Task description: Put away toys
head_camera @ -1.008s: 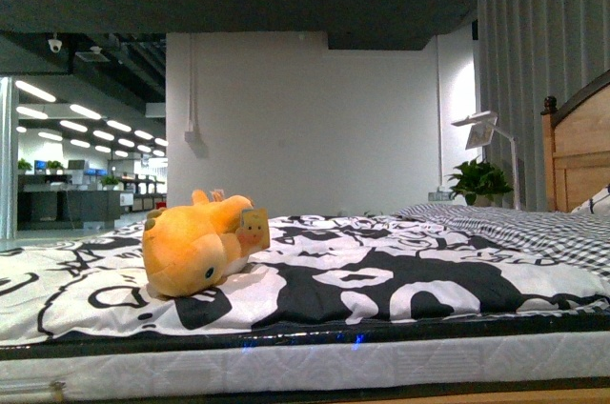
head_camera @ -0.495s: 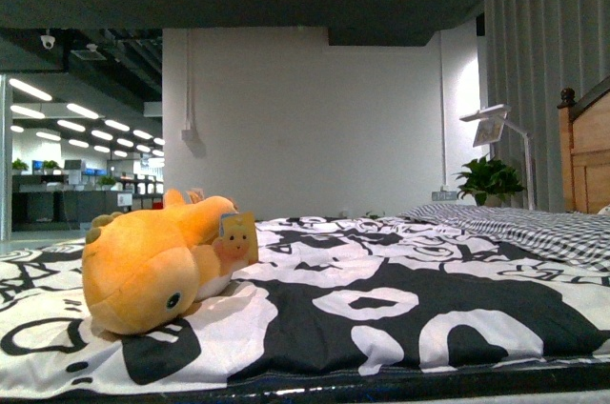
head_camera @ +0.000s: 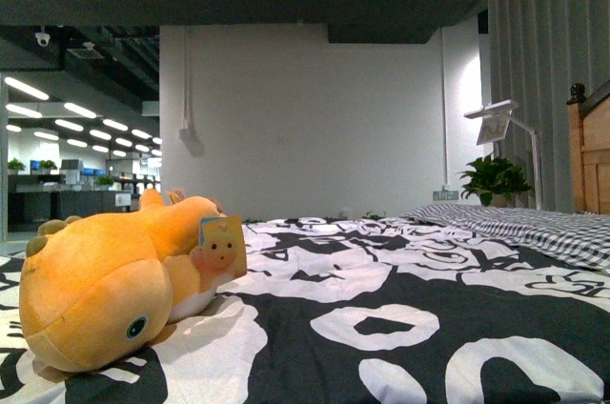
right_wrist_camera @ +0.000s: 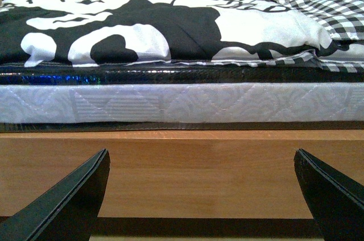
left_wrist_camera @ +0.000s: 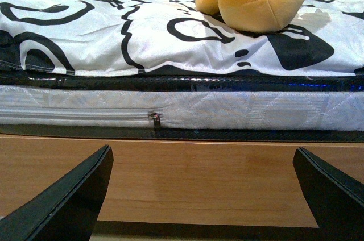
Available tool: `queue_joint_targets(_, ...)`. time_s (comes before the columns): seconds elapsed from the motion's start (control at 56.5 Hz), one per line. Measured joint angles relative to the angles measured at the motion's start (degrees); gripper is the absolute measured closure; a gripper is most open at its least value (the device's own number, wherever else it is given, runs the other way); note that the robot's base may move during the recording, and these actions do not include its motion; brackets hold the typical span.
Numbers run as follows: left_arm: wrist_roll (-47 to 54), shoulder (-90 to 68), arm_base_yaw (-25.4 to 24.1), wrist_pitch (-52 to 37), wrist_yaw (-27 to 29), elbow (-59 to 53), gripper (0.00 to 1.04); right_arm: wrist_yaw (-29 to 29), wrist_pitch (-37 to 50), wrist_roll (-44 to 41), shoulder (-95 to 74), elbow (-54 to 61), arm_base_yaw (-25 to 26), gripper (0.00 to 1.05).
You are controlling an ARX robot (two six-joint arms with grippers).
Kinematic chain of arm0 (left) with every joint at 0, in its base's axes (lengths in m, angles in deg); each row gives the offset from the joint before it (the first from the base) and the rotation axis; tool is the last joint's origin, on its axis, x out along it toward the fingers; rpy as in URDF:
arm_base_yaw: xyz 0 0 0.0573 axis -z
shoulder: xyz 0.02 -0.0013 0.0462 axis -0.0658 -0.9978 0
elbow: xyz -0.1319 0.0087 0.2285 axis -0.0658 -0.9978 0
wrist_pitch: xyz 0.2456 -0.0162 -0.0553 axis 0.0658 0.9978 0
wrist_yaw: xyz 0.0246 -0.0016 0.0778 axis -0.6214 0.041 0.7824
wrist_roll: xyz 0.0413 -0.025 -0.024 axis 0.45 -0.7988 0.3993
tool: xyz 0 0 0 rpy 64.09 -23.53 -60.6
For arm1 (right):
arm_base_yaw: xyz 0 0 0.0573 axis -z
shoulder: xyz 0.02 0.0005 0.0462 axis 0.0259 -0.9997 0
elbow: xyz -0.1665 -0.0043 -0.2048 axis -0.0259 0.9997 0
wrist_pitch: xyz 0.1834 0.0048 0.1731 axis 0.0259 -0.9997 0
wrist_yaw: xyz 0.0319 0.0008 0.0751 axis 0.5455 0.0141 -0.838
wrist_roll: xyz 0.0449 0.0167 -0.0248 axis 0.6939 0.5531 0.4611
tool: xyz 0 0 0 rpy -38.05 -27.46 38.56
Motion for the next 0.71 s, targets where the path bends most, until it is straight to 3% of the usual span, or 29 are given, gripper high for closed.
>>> queue_joint_targets(0.707, 0.0, 0.1, 0.0, 0.1, -0.2, 0.0, 0.06, 0.0, 0.0, 0.0, 0.0, 0.0, 0.0, 0.07)
